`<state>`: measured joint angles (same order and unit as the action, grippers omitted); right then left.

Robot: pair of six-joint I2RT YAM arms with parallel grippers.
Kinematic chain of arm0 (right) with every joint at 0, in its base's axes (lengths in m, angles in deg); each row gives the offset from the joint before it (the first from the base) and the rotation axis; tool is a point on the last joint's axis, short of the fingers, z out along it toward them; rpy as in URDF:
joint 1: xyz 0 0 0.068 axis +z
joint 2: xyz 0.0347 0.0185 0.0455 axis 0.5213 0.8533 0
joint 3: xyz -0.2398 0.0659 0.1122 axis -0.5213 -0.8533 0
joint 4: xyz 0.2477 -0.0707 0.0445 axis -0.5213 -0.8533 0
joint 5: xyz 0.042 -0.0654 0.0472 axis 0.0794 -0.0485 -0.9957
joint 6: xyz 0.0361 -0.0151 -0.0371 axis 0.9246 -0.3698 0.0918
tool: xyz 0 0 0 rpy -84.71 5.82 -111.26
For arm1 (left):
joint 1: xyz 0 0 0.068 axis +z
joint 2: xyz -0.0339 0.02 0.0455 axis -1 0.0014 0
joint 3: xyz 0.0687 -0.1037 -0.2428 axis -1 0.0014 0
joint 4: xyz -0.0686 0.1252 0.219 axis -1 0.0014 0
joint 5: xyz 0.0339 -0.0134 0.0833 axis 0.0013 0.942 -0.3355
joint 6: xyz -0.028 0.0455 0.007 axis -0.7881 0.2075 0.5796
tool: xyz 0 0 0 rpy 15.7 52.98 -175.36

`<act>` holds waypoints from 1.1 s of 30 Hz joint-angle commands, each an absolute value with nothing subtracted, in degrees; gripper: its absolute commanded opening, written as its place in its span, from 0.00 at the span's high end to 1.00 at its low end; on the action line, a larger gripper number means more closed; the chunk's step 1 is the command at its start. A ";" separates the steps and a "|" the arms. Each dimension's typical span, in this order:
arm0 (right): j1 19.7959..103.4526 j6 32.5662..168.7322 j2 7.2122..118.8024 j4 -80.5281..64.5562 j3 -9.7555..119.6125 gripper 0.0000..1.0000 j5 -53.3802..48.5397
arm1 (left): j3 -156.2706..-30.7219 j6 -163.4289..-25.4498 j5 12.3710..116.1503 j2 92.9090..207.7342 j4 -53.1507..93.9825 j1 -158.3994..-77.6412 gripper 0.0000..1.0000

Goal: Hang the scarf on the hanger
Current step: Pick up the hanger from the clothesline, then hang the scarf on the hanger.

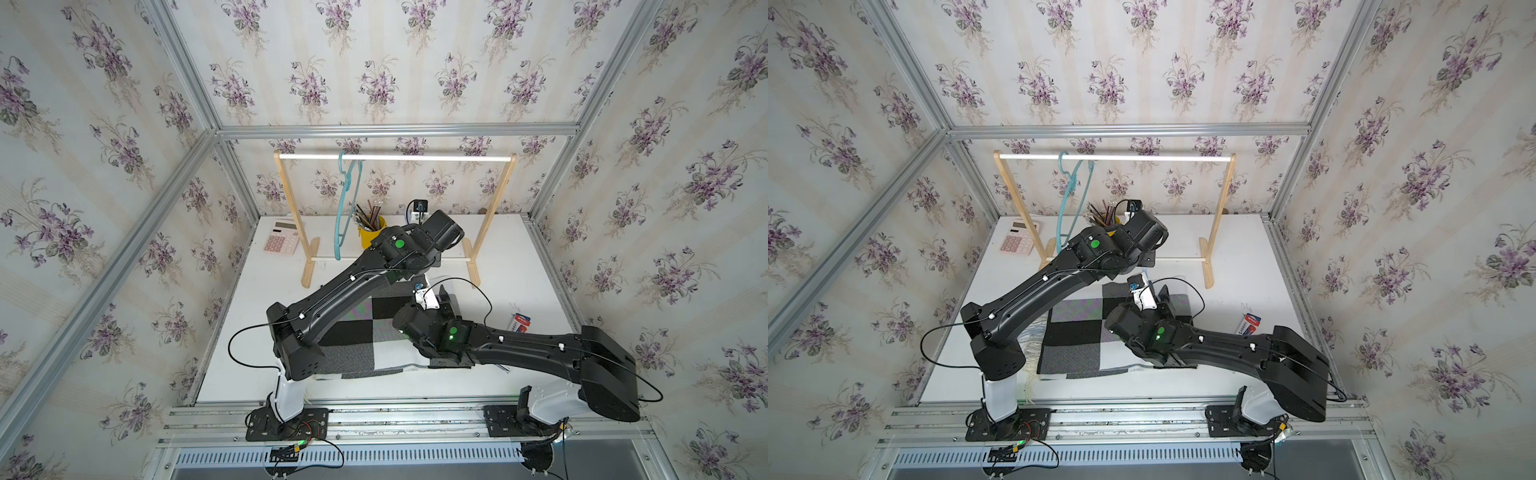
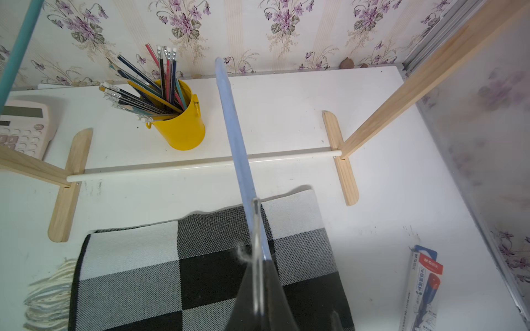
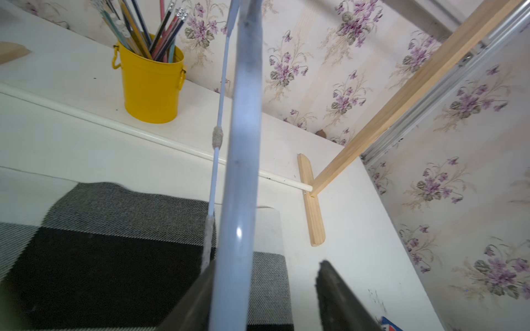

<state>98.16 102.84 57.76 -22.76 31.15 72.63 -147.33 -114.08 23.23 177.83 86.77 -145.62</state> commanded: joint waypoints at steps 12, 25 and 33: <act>88.67 112.82 16.43 -25.95 15.95 0.00 18.84 | -133.11 -98.25 35.43 165.88 72.59 -141.18 1.00; 44.30 120.19 24.71 -15.75 1.87 0.21 -12.67 | -92.05 -105.30 58.12 136.86 52.47 -134.01 1.00; 44.25 118.77 38.15 -6.16 -3.23 0.30 -11.69 | -79.47 -111.56 61.93 132.06 44.91 -131.14 1.00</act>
